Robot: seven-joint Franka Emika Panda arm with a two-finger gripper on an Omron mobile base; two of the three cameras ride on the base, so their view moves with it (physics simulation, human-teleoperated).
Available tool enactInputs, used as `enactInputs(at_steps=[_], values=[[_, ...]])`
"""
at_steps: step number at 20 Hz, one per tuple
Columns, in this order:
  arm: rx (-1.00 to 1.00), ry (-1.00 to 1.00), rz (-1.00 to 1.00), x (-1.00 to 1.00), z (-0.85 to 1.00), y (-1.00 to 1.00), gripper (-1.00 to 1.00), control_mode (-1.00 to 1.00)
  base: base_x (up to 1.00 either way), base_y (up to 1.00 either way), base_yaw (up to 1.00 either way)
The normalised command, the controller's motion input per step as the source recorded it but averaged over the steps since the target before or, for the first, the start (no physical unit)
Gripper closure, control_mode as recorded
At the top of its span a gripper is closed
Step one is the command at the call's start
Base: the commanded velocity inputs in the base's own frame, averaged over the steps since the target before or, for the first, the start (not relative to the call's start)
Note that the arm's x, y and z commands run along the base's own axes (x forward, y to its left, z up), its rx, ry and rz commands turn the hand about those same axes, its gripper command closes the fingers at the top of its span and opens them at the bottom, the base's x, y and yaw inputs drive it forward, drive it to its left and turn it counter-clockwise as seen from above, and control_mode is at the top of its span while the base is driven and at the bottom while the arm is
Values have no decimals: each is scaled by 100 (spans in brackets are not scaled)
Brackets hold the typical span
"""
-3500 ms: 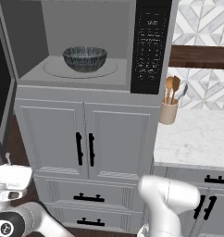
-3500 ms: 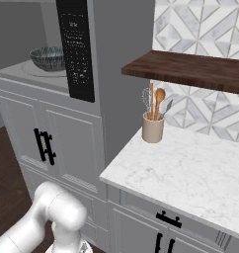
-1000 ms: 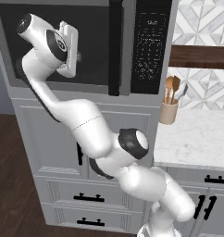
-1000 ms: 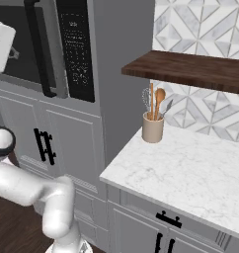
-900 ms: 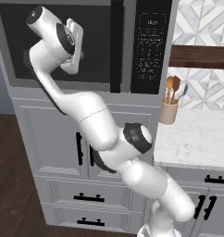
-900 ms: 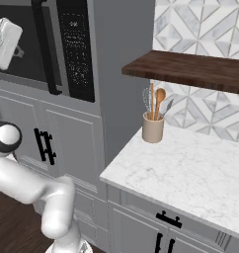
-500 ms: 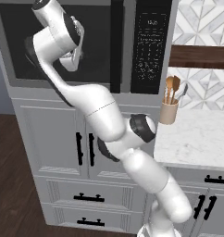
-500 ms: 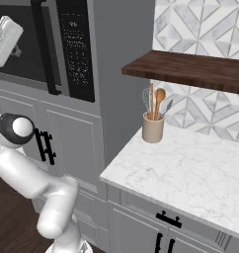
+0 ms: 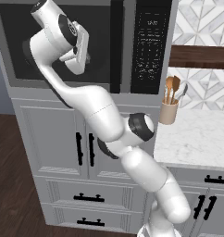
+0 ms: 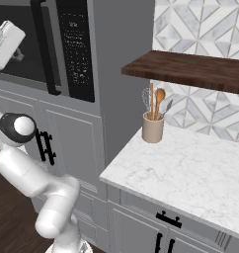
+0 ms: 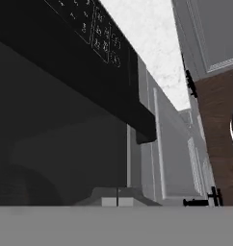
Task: Open the microwave, place the bowl with waffle inside the microwave, then close the microwave door and turn it on.
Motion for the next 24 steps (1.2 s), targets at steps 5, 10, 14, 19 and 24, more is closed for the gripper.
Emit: enactInputs(at_steps=[5, 10, 14, 19, 24], values=[[-19, 42, 4, -100, -100, -72, 100, -100, 0, 0, 0], [-12, 32, 8, -100, -100, -57, 100, -100, 0, 0, 0], [10, 1, 36, -100, -100, -26, 100, -100, 0, 0, 0], [24, -9, 62, -99, -100, -18, 100, -100, 0, 0, 0], [18, -58, 49, -79, -96, -24, 100, -100, 0, 0, 0]])
